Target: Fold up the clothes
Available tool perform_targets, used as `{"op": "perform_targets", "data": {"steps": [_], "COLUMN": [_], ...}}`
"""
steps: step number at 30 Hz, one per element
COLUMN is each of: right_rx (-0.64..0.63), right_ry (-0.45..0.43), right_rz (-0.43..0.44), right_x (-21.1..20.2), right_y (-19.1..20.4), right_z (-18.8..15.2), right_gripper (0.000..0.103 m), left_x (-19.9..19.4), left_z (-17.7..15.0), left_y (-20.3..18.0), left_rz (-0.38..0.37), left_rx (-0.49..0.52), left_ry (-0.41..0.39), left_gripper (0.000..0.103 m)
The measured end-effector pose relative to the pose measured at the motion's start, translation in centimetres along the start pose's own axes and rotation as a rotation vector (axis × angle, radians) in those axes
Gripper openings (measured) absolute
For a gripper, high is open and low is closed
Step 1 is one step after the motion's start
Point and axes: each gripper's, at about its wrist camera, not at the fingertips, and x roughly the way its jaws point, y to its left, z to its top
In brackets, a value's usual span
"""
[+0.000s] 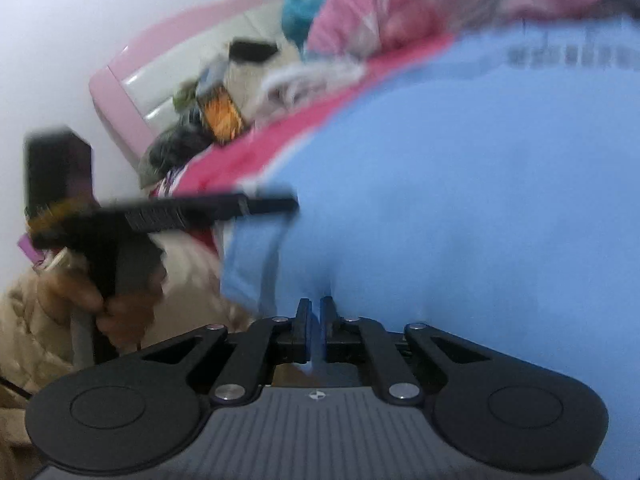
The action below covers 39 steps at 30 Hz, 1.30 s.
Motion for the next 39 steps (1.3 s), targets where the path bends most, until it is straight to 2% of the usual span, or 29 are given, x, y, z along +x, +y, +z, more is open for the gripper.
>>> {"op": "perform_targets", "data": {"steps": [3, 5, 9, 10, 13, 16, 19, 20, 23, 27, 28, 35, 37, 39], "right_rx": [-0.014, -0.017, -0.012, 0.005, 0.100, 0.266, 0.370, 0.409, 0.487, 0.529, 0.538, 0.535, 0.564, 0.614], "right_ry": [0.105, 0.119, -0.052, -0.115, -0.338, -0.490, -0.511, -0.499, -0.553, -0.617, -0.620, -0.592, -0.550, -0.559], "right_rz": [-0.015, 0.009, 0.079, 0.070, -0.039, -0.264, -0.448, -0.494, -0.505, -0.666, -0.674, -0.554, -0.502, -0.520], "right_x": [2.0, 1.6, -3.9, -5.6, -11.3, -15.4, -17.4, -17.4, -19.0, -21.3, -21.5, -21.4, -20.6, -20.8], "right_y": [0.8, 1.4, 1.4, 0.8, -2.4, -7.6, -11.7, -12.8, -15.2, -16.1, -16.4, -17.9, -19.4, -21.5], "right_z": [-1.6, -2.1, -0.2, 0.5, 2.7, 3.8, 3.4, 3.2, 2.1, 1.1, 1.3, 4.5, 5.5, 5.6], "right_gripper": [0.003, 0.003, 0.003, 0.003, 0.004, 0.005, 0.005, 0.001, 0.000, 0.000, 0.000, 0.003, 0.003, 0.000], "left_x": [-0.4, -0.8, -1.0, -0.9, 0.4, 1.6, 1.7, 1.8, 1.8, 1.8, 1.8, 2.0, 1.9, 1.9], "left_z": [0.3, 0.6, 1.4, 1.5, 1.5, 1.0, 0.7, 0.7, 0.7, 0.7, 0.7, 0.6, 0.7, 0.7], "left_y": [0.2, 0.0, -1.0, -1.3, -2.4, -3.1, -3.3, -3.3, -3.1, -3.5, -3.5, -3.8, -3.7, -3.7], "left_rz": [0.000, -0.006, -0.057, -0.072, -0.085, -0.066, -0.037, -0.032, -0.026, -0.012, -0.010, 0.002, 0.004, 0.006], "left_rx": [-0.003, 0.002, 0.026, 0.030, 0.035, 0.043, 0.071, 0.075, 0.073, 0.089, 0.089, 0.100, 0.097, 0.095], "left_ry": [-0.015, -0.032, -0.069, -0.075, -0.051, -0.021, -0.017, -0.014, -0.007, -0.002, -0.001, 0.005, 0.008, 0.010], "left_gripper": [0.103, 0.103, 0.103, 0.103, 0.103, 0.103, 0.103, 0.103, 0.103, 0.103, 0.103, 0.103, 0.103, 0.103]}}
